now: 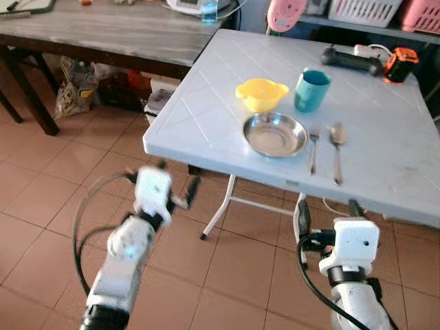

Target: Setting the table

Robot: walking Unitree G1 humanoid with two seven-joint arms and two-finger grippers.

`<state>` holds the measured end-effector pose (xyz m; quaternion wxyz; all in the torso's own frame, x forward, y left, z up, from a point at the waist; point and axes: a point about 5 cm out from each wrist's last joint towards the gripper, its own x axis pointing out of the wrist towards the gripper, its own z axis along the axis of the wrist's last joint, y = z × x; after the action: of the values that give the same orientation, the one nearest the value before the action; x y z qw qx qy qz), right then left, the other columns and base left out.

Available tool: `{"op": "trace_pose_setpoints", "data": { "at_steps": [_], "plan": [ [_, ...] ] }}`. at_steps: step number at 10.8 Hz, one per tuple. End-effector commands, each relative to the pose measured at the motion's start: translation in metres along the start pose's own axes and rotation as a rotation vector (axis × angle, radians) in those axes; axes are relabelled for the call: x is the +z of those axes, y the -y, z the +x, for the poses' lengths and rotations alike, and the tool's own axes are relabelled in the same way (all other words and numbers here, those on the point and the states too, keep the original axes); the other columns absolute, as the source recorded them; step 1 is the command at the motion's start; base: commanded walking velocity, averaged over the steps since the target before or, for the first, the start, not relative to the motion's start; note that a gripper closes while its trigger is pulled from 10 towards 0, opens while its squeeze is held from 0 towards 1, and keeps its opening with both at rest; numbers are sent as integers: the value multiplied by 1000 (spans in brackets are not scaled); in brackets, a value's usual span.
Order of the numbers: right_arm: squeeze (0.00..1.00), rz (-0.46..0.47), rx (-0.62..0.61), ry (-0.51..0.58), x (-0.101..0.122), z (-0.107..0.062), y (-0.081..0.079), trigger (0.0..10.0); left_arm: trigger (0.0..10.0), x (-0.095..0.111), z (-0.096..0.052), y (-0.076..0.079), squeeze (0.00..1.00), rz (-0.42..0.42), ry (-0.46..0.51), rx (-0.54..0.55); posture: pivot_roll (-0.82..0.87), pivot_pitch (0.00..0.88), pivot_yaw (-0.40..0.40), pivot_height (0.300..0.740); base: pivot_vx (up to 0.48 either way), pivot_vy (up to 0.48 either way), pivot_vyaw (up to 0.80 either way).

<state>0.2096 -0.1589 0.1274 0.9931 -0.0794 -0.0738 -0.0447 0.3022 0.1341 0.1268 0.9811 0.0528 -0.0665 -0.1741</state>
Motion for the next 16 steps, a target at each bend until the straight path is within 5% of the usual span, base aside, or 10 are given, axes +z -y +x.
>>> {"op": "trace_pose_setpoints", "data": {
  "at_steps": [1,11,16],
  "plan": [
    [0,-19,-23,30,9,0,6,10000,10000,7,2,3,0,3,26,-17,126,113,-19,740,382,0,0],
    [0,-24,-25,26,12,1,6,10000,10000,7,2,14,0,2,21,-66,115,116,-24,740,382,0,0],
    [0,-6,-10,8,9,-2,3,10000,10000,3,3,3,0,-31,-27,-14,118,124,-22,740,0,0,0]
  ]
}}
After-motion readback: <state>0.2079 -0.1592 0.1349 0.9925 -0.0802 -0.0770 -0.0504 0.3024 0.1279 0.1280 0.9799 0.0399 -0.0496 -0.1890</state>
